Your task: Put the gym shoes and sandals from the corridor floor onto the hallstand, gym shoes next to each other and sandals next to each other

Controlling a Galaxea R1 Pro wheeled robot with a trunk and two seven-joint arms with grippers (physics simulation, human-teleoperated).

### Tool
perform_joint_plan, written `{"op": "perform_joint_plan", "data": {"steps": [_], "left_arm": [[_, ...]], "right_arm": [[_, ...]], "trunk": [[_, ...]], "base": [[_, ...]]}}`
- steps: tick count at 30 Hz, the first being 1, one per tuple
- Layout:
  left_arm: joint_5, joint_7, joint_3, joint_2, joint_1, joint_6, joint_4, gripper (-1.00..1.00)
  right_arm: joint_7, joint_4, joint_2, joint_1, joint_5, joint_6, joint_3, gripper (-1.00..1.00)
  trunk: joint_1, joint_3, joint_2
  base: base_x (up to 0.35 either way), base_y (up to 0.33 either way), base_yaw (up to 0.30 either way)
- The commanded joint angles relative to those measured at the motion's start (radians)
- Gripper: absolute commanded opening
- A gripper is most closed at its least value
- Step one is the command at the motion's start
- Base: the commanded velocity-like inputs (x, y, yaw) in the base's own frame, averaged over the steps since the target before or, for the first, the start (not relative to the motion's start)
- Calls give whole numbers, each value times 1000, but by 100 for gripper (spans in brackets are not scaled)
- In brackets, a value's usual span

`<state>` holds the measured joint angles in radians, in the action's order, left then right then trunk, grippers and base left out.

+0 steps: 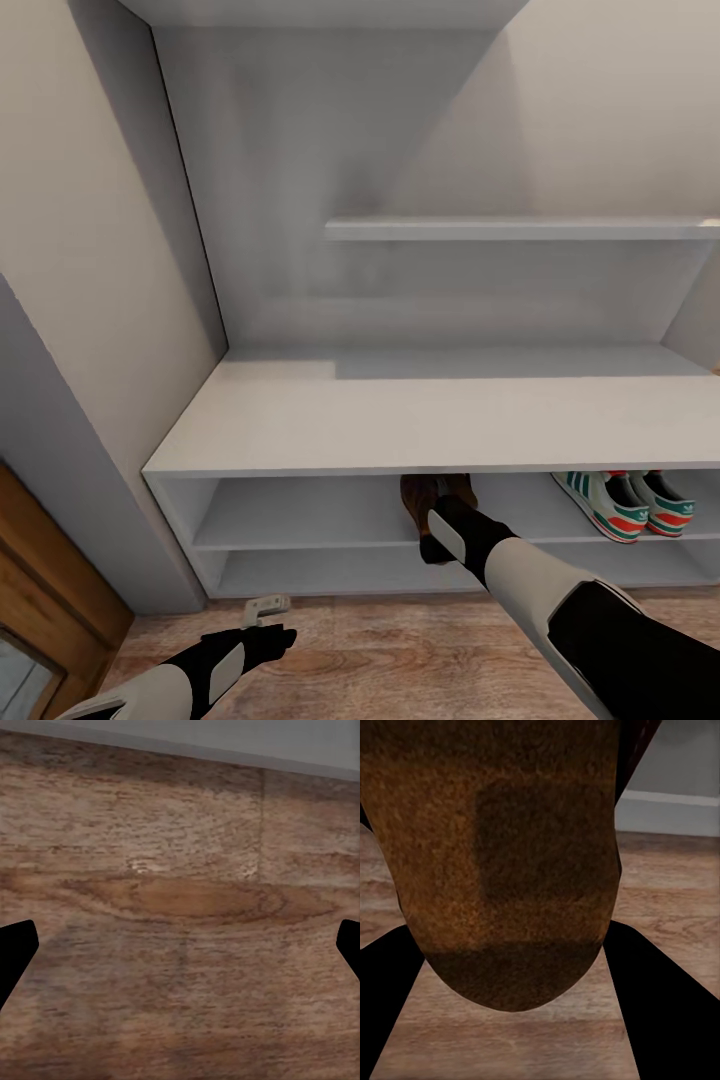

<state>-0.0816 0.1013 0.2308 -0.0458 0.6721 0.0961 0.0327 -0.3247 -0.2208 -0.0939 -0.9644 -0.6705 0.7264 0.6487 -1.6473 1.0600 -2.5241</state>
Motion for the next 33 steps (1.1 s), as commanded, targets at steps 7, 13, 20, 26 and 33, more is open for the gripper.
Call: {"op": "perform_joint_plan", "data": {"steps": [7, 13, 20, 26, 33], "left_arm": [[-8, 3, 8, 0, 0, 7, 3, 100], [-9, 3, 8, 0, 0, 7, 3, 100], [-9, 3, 8, 0, 0, 7, 3, 100], [-9, 3, 8, 0, 0, 7, 3, 100], [-9, 3, 8, -1, 0, 7, 3, 100]], "right_arm": [[-8, -2, 1, -1, -11, 3, 6, -100], [-8, -1, 2, -1, -11, 3, 6, -100], [-8, 0, 2, -1, -11, 3, 6, -100], [-7, 1, 1, -1, -11, 2, 6, -100], [-7, 2, 1, -1, -11, -1, 7, -100]], "trunk": [[0, 1, 0], [0, 1, 0], [0, 1, 0], [0, 1, 0], [0, 1, 0]], "base": [[24, 11, 0], [49, 31, 0], [5, 3, 0], [1, 0, 0], [0, 0, 0]]}}
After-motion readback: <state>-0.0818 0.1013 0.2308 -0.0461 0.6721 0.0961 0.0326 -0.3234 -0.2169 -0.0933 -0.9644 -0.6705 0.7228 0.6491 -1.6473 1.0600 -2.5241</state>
